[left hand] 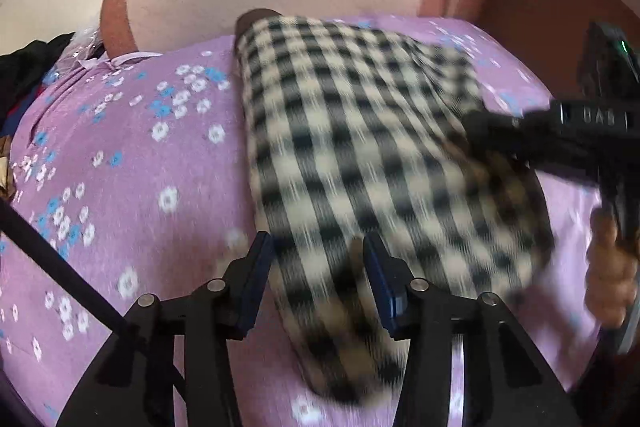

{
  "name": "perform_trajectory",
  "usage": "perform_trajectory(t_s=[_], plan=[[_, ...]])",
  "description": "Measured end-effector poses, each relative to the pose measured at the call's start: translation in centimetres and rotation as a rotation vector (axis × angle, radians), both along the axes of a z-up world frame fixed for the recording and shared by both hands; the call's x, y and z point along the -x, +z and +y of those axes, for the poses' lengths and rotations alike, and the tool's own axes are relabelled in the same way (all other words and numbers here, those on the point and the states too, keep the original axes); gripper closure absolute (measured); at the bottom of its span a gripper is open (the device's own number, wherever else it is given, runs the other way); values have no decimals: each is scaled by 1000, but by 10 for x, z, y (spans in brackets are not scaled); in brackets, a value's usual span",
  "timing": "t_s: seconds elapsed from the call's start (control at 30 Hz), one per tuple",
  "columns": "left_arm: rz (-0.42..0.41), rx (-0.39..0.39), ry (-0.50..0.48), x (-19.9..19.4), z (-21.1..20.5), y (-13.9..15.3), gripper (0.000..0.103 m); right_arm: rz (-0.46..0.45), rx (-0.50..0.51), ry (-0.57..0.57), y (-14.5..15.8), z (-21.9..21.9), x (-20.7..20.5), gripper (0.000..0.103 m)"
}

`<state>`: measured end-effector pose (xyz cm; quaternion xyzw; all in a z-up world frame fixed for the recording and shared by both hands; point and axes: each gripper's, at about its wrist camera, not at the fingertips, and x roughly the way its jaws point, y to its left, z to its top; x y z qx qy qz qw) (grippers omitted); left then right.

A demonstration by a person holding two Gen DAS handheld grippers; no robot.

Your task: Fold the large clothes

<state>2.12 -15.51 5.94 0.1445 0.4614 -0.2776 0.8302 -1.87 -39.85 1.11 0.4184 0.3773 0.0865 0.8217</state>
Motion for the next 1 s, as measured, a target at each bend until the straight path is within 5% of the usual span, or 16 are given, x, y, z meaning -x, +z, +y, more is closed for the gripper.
perform_trajectory(t_s=[0.1, 0.27, 0.43, 0.57, 0.77, 1.0], plan=[[15, -27, -6, 17, 14, -21, 58, 26, 23, 54, -5, 13, 22, 87], [143, 140, 85, 14, 44, -29, 58, 126, -80, 87, -42, 13, 57, 90], [131, 143, 92, 22, 50, -25, 59, 155, -287, 13, -66, 2, 84, 90], [94, 132, 87, 43, 58, -12, 59, 167, -287, 3, -60, 6, 96, 90], [-48, 106, 147, 91, 80, 13, 43, 129, -98, 5, -22, 32, 117, 71], [-110, 93, 238, 114, 111, 15, 37, 16, 303, 16, 26, 103, 126, 71]])
